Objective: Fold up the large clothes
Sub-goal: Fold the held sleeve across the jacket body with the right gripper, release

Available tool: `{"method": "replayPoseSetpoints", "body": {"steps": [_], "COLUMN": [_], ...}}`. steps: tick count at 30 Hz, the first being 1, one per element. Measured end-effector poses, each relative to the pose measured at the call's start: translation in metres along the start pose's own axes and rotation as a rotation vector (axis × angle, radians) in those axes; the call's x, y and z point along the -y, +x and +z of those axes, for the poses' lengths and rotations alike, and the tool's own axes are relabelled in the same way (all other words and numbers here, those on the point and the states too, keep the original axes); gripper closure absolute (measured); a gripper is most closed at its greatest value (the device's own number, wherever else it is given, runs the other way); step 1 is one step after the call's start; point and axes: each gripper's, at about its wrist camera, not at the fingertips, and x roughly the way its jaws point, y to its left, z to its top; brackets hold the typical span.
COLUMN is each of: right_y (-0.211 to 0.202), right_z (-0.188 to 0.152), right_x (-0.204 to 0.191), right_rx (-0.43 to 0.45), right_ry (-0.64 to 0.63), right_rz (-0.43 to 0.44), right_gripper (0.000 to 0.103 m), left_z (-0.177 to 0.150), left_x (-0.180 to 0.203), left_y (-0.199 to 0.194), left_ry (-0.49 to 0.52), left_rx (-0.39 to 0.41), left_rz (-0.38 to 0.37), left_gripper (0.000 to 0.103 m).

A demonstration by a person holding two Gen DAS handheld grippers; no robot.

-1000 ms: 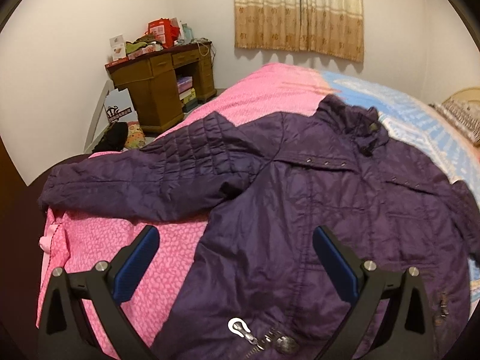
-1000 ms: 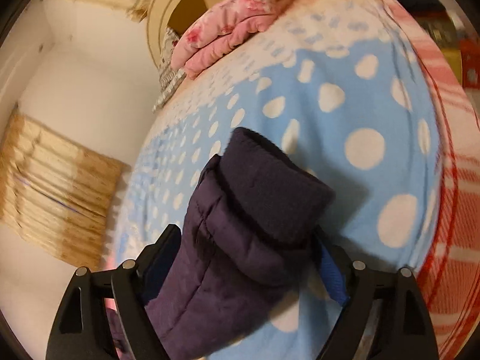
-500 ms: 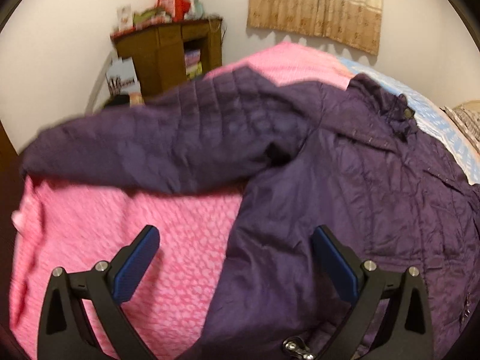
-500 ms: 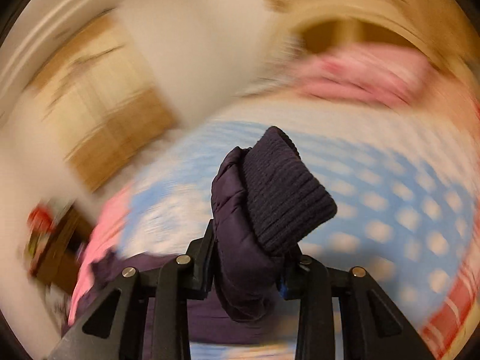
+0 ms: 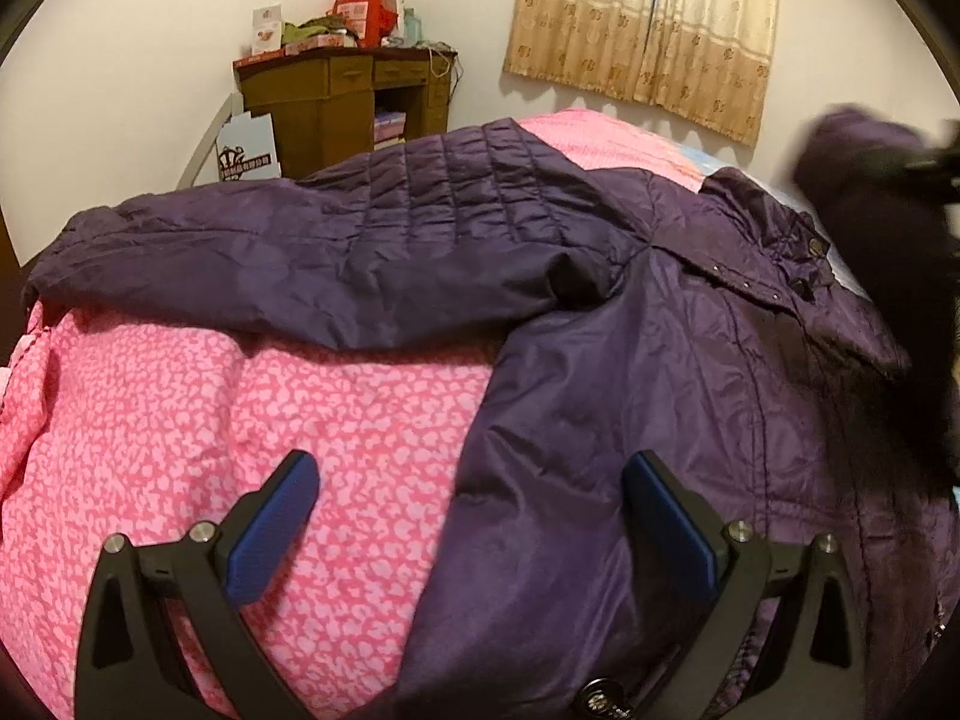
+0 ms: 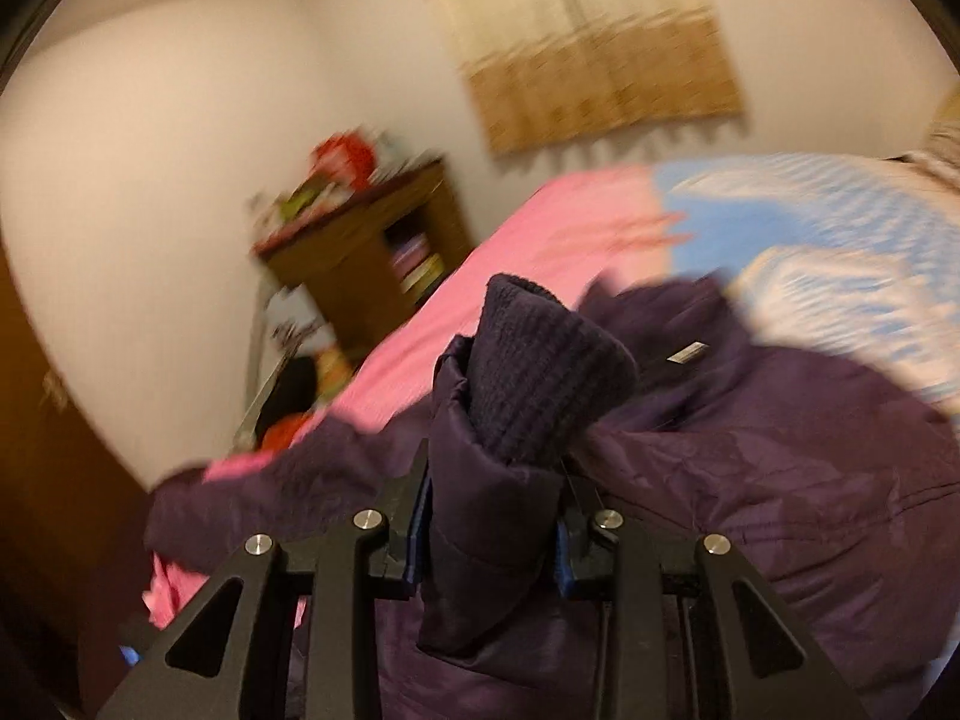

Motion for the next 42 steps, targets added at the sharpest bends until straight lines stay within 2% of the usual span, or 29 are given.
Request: {"method": "replayPoseSetpoints", "body": {"steps": [2,4,6,9,13,16,18,20,22,24,26,27,30,35,36,39,40,42], "right_y": [0.041,0.064,0.067,0.043,0.009,-0.018,-0.019,-0.014,-0.003,0.018,0.051,0.063,0.090,0.106,0.099,0.043,0.019,-0.015], "right_z": [-0.021,-0.034,-0.041,-0.040,-0.034,-0.024,-0.017,-0.015,-0.021,-0.032,-0.052,-0.060,-0.059,-0.035,-0.029,-0.005,0.004,0.009], "right_x": [-0.003,0.002,0.002,0.003,0.021,0.040,0.046,0.044,0.035,0.019,0.002,-0.001,0.001,0.016,0.016,0.028,0.036,0.054], "right_rx": [-0.087,-0.183,-0.212,-0.185,-0.069,0.006,0.008,-0.017,-0.068,-0.161,-0.287,-0.311,-0.235,-0.285,-0.287,-0.129,-0.079,-0.024], "right_ry": [0.005,0.041,0.062,0.067,0.136,0.152,0.180,0.201,0.176,0.154,0.148,0.147,0.165,0.246,0.238,0.206,0.172,0.121], "right_rz": [0.018,0.084,0.109,0.160,0.270,0.212,0.216,0.220,0.201,0.185,0.168,0.139,0.152,0.191,0.193,0.191,0.156,0.033], "right_gripper": [0.057,0.033,0.032,0.032,0.032,0.032,0.032,0.038,0.059,0.070,0.071,0.071,0.072,0.072,0.072,0.071,0.071,0.070], "left_z": [-0.002,-0.002,-0.002,-0.003,-0.004,-0.003,-0.004,-0.003,-0.002,-0.003,-0.004,-0.003,-0.004,-0.003,-0.003,-0.003,-0.004,-0.004], "left_x": [-0.001,-0.002,-0.003,-0.001,0.002,0.003,0.004,0.004,0.005,0.004,0.004,0.004,0.005,0.006,0.006,0.006,0.006,0.006], "left_y": [-0.001,0.000,-0.001,0.000,0.002,0.004,0.004,0.005,0.007,0.006,0.006,0.007,0.006,0.007,0.006,0.007,0.006,0.007], "left_ry": [0.004,0.008,0.011,0.017,0.019,0.019,0.021,0.020,0.021,0.022,0.023,0.025,0.027,0.028,0.028,0.029,0.029,0.031], "left_rx": [0.010,0.015,0.023,0.029,0.034,0.037,0.039,0.037,0.037,0.040,0.040,0.039,0.039,0.039,0.040,0.042,0.041,0.041], "left_rz": [0.002,0.004,0.004,0.006,0.008,0.013,0.015,0.014,0.014,0.015,0.015,0.020,0.023,0.019,0.017,0.016,0.015,0.013], "left_gripper": [0.000,0.000,0.000,0.000,0.000,0.000,0.000,0.000,0.000,0.000,0.000,0.000,0.000,0.000,0.000,0.000,0.000,0.000]}}
